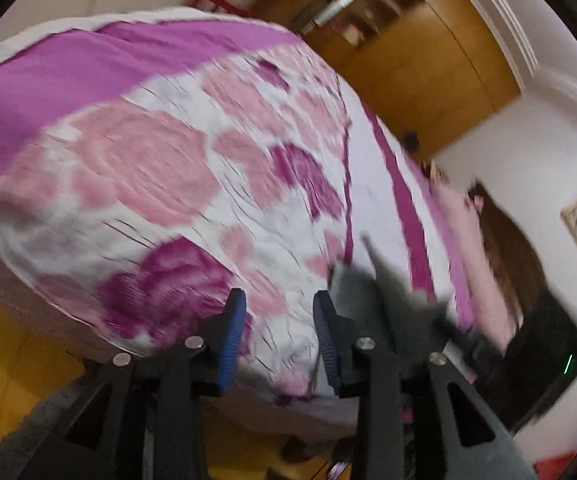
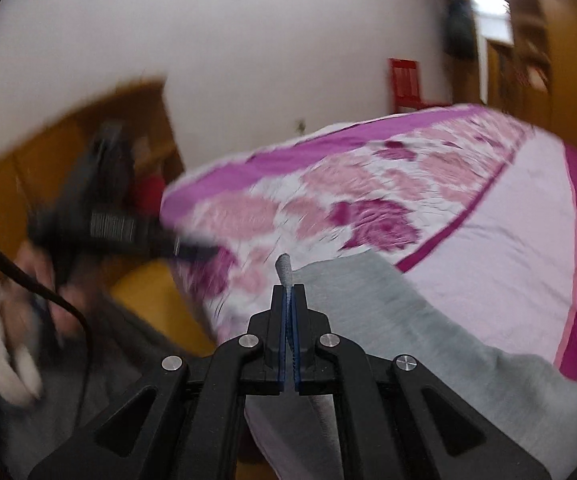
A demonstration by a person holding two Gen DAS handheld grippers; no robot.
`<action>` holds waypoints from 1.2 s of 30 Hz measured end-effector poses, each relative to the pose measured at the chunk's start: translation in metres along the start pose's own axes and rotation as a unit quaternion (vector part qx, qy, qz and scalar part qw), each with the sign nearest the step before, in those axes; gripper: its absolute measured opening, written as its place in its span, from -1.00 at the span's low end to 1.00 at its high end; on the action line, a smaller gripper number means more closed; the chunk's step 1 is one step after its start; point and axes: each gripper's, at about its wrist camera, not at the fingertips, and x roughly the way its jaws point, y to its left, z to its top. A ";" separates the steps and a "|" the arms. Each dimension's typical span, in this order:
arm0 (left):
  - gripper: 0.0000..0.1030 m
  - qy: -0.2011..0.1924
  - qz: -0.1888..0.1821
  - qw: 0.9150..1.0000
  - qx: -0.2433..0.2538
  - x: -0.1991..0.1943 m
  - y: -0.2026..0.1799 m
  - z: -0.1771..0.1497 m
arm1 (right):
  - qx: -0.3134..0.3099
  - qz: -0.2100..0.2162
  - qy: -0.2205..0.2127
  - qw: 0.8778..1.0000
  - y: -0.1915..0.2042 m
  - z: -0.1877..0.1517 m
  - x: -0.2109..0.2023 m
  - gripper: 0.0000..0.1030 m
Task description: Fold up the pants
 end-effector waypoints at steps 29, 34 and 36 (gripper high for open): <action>-0.05 -0.035 0.032 0.982 0.183 0.011 -0.089 -0.009 | 0.253 0.046 -0.071 0.964 -0.105 -0.051 -0.043 -0.24; -0.08 -0.012 0.030 0.961 0.275 0.061 -0.145 -0.027 | 0.321 -0.037 -0.056 0.945 -0.149 -0.088 -0.082 -0.84; -0.38 0.009 0.018 0.959 0.284 0.090 -0.156 -0.040 | 0.343 -0.027 -0.058 0.937 -0.152 -0.103 -0.083 -0.84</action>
